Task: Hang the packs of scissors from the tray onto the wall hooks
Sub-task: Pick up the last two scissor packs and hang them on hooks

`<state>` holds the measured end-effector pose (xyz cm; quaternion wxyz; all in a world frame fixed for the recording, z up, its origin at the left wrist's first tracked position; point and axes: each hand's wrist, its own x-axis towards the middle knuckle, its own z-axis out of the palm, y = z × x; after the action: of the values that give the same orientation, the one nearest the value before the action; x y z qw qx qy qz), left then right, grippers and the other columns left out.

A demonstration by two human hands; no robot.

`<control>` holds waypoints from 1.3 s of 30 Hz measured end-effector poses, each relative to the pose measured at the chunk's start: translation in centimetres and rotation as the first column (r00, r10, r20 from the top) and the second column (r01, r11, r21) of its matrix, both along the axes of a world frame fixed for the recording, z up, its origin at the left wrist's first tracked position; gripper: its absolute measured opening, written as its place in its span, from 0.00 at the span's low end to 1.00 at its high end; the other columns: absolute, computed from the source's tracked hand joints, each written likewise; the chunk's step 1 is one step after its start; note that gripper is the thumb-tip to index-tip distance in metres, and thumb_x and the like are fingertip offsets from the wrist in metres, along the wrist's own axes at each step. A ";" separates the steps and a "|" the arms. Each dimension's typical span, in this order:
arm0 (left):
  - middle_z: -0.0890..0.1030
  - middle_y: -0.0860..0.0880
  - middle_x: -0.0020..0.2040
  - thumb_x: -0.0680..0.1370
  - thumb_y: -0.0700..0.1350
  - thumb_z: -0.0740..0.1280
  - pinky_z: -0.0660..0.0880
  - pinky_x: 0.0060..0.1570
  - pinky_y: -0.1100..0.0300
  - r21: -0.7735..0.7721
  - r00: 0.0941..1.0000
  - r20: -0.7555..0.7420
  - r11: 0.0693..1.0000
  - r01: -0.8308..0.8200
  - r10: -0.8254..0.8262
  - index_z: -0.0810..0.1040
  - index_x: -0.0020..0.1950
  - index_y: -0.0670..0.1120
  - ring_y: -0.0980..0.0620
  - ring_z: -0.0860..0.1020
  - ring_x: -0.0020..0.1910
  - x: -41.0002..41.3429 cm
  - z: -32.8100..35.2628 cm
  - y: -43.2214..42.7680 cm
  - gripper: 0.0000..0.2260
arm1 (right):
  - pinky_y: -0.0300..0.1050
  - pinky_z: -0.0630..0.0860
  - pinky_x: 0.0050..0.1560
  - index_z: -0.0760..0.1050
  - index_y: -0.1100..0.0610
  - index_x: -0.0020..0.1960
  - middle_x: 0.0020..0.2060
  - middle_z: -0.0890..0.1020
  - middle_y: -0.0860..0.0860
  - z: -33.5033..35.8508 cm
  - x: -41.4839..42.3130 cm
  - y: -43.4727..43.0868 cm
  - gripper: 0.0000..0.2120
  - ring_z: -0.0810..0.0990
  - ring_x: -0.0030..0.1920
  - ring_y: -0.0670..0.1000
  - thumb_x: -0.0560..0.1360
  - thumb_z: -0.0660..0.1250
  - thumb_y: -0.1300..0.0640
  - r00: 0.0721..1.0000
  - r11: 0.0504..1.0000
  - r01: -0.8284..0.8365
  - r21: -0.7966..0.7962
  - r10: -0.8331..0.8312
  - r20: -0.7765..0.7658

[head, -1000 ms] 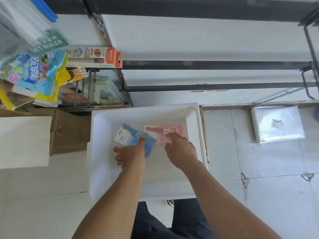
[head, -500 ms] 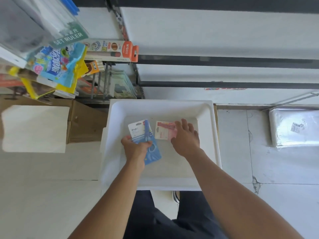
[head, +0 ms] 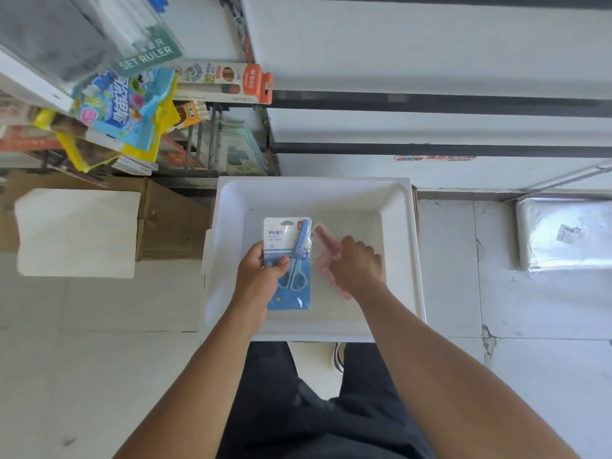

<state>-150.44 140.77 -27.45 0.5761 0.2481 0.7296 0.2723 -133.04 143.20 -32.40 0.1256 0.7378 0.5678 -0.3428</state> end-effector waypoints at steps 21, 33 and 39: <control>0.87 0.53 0.50 0.78 0.34 0.68 0.77 0.59 0.42 0.415 0.972 0.175 0.907 0.073 -0.159 0.82 0.53 0.51 0.46 0.83 0.53 -4.5 17.6 5.0 0.12 | 0.39 0.80 0.35 0.77 0.65 0.61 0.42 0.85 0.53 23.7 -1.8 0.8 0.20 0.85 0.37 0.47 0.75 0.66 0.52 0.186 0.594 0.804 -0.041 -0.316 -0.930; 0.87 0.49 0.52 0.77 0.34 0.68 0.80 0.50 0.52 0.674 0.938 0.207 0.736 0.070 -0.279 0.83 0.54 0.49 0.49 0.85 0.51 -2.1 29.0 5.8 0.12 | 0.42 0.79 0.29 0.74 0.62 0.57 0.46 0.84 0.57 36.4 0.4 -0.4 0.09 0.85 0.39 0.52 0.77 0.67 0.61 0.181 0.512 0.852 0.112 -0.086 -0.980; 0.86 0.48 0.54 0.76 0.38 0.70 0.80 0.49 0.55 0.783 0.950 0.252 0.616 -0.090 -0.182 0.83 0.55 0.50 0.48 0.85 0.51 3.7 35.0 2.6 0.10 | 0.46 0.82 0.33 0.73 0.60 0.56 0.50 0.85 0.60 42.5 6.7 -2.2 0.06 0.85 0.39 0.51 0.80 0.66 0.61 0.239 0.575 0.777 0.256 0.106 -0.965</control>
<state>-146.71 143.34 7.54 0.5218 0.4485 0.4308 0.5839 -126.30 141.00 10.09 -0.6075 0.4989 0.4118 -0.4609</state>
